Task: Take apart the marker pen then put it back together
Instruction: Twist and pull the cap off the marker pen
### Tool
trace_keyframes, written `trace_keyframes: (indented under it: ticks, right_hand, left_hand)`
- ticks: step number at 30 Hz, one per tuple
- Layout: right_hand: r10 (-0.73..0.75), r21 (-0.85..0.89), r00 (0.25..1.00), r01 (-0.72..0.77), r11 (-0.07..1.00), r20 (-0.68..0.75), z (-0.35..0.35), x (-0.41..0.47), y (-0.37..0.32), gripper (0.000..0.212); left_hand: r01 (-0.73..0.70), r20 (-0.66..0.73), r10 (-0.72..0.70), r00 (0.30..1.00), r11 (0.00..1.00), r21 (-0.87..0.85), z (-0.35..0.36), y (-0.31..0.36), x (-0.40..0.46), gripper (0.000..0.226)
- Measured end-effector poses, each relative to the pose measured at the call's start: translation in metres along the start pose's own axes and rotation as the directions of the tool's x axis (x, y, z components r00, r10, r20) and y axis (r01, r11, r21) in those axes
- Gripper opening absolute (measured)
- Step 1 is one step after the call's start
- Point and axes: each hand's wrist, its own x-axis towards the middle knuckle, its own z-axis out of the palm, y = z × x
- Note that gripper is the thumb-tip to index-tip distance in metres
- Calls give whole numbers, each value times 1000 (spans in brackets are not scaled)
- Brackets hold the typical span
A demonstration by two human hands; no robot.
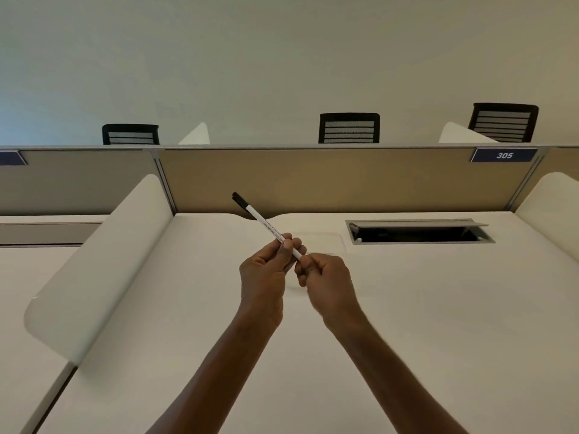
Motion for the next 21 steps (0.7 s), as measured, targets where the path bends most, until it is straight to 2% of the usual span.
trace_keyframes:
  ticks: [2,3,5,6,7,8,9,10,11,12,14,16,17,19,21]
  right_hand:
    - [-312,-350,933,236,907,-180,10,-4,5,13]
    - [-415,-437,885,294,850,-211,14,-7,7,9]
    - [-514,-508,828,349,787,-227,16,-7,14,8]
    - [-500,-483,839,354,801,-216,15,-5,14,10]
    - [-421,-408,887,319,855,-190,12,-3,13,16]
    - [-261,-250,960,230,941,-100,8,1,11,23]
    - [-76,3,996,76,997,48,2,4,8,30]
    - [63,276,974,-124,953,219,-5,7,5,35]
    - [128,467,914,-313,827,386,-12,9,3,37]
    - [134,558,849,-446,699,511,-20,11,1,39]
    - [84,589,737,-598,544,670,-31,13,-2,40]
    - [22,589,669,-669,453,743,-32,12,-5,36]
    - [14,598,663,-684,418,749,-31,10,-8,31]
    - [76,631,706,-671,389,704,-26,10,-10,27]
    - [166,647,765,-622,441,623,-22,10,-12,32]
  left_hand:
    - [18,-43,-20,999,999,-45,6,-1,-2,13]
    - [31,-58,-35,998,997,-64,8,-2,-2,13]
    - [68,-63,-74,995,994,-88,9,-3,-1,13]
    - [88,-46,-93,995,992,-93,7,-2,0,14]
    - [105,-16,-107,994,990,-91,5,-2,2,15]
    - [118,23,-117,993,989,-85,2,0,5,16]
    - [128,63,-123,990,989,-73,-2,2,8,18]
    - [133,105,-126,986,989,-60,-7,5,11,20]
    - [135,151,-126,980,990,-47,-10,8,13,22]
    - [134,200,-123,972,990,-39,-14,12,15,25]
    - [125,285,-113,952,992,-27,-17,17,20,32]
    - [116,326,-103,940,993,-20,-17,20,22,31]
    - [112,330,-97,939,993,-27,-16,21,22,30]
    - [90,305,-74,949,995,-40,-14,21,21,29]
    - [45,231,-39,972,999,-20,-11,17,16,25]
